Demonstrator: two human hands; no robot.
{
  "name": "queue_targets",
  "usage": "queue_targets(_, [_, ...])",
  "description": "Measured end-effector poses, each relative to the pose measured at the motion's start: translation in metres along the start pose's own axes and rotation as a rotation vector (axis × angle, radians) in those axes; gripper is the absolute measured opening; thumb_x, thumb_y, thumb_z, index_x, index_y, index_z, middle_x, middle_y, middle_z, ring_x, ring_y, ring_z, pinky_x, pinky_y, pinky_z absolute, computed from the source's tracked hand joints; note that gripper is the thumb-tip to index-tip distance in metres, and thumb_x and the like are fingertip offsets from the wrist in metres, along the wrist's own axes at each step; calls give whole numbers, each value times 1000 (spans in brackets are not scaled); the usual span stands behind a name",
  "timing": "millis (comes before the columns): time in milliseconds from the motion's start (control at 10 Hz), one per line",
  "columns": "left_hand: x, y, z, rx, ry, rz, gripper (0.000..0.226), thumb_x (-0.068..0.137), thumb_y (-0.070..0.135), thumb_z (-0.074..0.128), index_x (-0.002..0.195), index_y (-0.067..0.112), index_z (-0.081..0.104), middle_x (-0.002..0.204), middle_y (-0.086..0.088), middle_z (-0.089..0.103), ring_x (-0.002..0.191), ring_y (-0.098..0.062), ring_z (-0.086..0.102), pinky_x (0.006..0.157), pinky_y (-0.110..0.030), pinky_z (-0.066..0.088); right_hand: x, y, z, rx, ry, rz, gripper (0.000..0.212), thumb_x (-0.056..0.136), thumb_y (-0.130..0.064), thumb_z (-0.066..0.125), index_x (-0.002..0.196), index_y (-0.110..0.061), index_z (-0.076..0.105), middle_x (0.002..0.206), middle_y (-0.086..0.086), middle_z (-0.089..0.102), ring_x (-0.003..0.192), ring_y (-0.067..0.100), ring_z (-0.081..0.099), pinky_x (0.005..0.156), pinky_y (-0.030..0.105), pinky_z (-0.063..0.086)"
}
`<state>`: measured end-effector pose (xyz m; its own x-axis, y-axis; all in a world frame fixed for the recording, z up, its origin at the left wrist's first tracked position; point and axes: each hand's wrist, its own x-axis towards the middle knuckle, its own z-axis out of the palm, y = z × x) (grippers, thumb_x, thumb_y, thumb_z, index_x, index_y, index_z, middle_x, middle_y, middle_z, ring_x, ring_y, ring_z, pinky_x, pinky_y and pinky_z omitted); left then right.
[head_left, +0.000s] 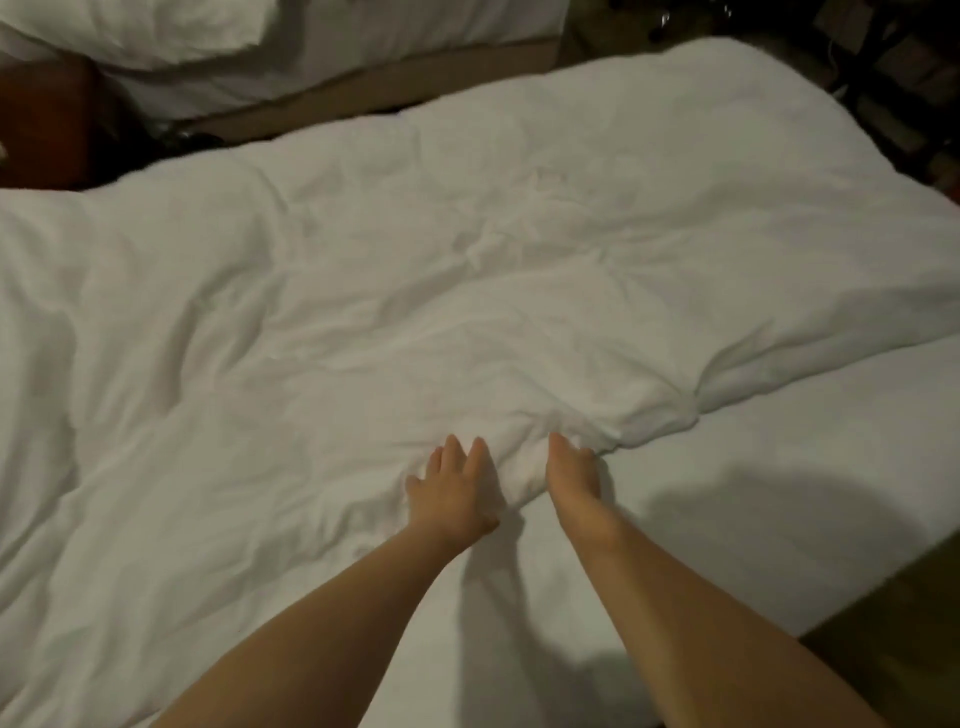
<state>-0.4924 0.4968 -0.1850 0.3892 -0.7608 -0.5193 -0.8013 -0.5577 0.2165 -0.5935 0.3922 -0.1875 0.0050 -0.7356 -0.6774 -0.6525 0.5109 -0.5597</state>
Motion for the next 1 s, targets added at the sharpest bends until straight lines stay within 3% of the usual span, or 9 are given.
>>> queue_targets(200, [72,44,35,162,-132,-202,115,74,60,66,148,29,-17,156,-14,-13,144,-38,-6,106,-60,23,89,12,-35,473,6,203,62,90,-50,55,136,-9,49,135,8,53,122,29,50,104,43,41])
queue_targets(300, [94,42,54,323,-68,-176,101,81,39,66,152,24,-4,152,-25,11,136,-44,22,94,-60,40,144,8,-47,826,-61,220,88,65,-69,71,135,-21,47,132,-2,57,115,24,57,100,42,46])
queue_targets(400, [107,36,51,351,-23,-35,87,68,16,77,144,20,35,112,-24,56,86,-37,59,62,-45,54,193,27,-55,966,-44,176,88,58,-65,78,130,-19,57,127,6,63,110,29,62,98,48,48])
queue_targets(500, [101,30,18,289,6,103,67,91,25,51,149,30,19,122,-9,54,104,-31,58,80,-37,47,173,-8,-85,948,142,81,45,82,-19,71,123,-8,58,129,15,60,111,29,60,96,45,49])
queue_targets(600, [69,33,-30,260,297,355,60,79,14,58,136,22,44,90,-9,64,75,-30,65,56,-32,46,122,-61,-124,839,349,-11,46,90,-15,63,130,3,49,129,19,57,116,32,58,94,38,48])
queue_targets(700, [7,36,-14,259,447,561,43,59,21,58,101,22,48,55,-4,59,37,-22,56,29,-23,39,54,-11,-135,698,360,86,46,95,-25,56,128,6,50,126,22,59,113,35,59,80,33,49])
queue_targets(800, [-40,51,40,230,7,397,35,88,13,42,123,15,43,103,-15,63,85,-31,67,66,-35,54,57,84,-136,480,280,308,46,94,-16,55,134,5,43,133,23,51,119,37,53,84,34,44])
queue_targets(900, [-77,60,84,272,-330,314,51,95,16,41,143,19,26,144,-13,31,129,-29,39,98,-44,35,42,89,-134,180,245,309,68,93,-20,57,148,-1,22,149,23,31,135,38,35,109,43,33])
queue_targets(1000, [-87,52,104,326,-293,280,70,91,25,47,150,25,10,155,-10,11,140,-27,20,102,-48,27,10,100,-103,-235,275,122,84,91,-38,60,153,-16,9,155,18,17,139,36,25,111,44,25])
